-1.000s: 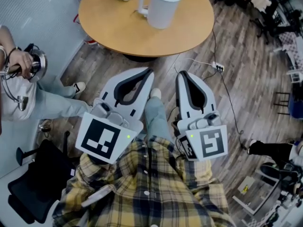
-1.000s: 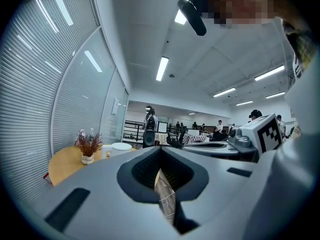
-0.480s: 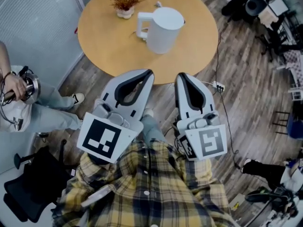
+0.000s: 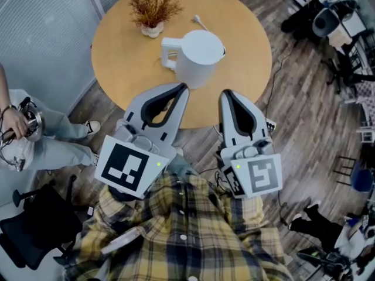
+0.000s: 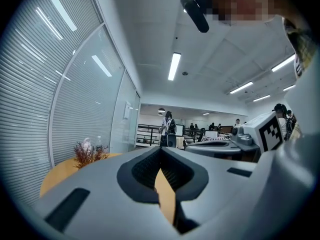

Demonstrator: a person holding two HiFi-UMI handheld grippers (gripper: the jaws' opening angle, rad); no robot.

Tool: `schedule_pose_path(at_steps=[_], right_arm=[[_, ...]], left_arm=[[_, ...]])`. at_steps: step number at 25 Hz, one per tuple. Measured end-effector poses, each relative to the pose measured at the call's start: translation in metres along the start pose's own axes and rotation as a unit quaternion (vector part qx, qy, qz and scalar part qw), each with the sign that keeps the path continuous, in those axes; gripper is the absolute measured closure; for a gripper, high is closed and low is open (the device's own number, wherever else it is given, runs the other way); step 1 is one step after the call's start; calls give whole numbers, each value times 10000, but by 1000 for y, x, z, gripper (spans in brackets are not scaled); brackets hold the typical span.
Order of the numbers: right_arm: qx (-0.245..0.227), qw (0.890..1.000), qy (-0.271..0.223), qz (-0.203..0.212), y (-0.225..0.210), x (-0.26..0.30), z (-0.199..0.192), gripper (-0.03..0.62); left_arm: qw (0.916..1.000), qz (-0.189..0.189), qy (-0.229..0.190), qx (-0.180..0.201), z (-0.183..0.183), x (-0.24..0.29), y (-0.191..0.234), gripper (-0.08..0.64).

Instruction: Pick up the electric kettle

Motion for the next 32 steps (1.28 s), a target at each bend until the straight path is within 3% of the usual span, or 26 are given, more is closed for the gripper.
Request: schedule_pose_path(at_steps=[11, 16, 27, 32], right_arm=[[95, 9999, 89, -110, -24, 42, -5, 557], [9, 9996, 143, -235, -20, 75, -5, 557], [-20, 9981, 134, -600, -55, 164, 11, 557], [75, 9976, 225, -658, -59, 174, 3, 557]], left_arm=[[9999, 132, 64, -42, 2, 29, 44, 557], [10000, 27, 41, 31, 5, 40, 79, 557], [9992, -240, 210, 224, 19, 104, 153, 557], [9987, -243, 326, 293, 14, 113, 166, 557]])
Point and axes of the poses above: the fingertips, and each gripper's own axes: x forward along the fingers, y to its left, z out of its top, the point moved 1 cm from there along -x, backward along the fingers, and after that the axes turned 2 degrees about y, right-handed, at the moved point
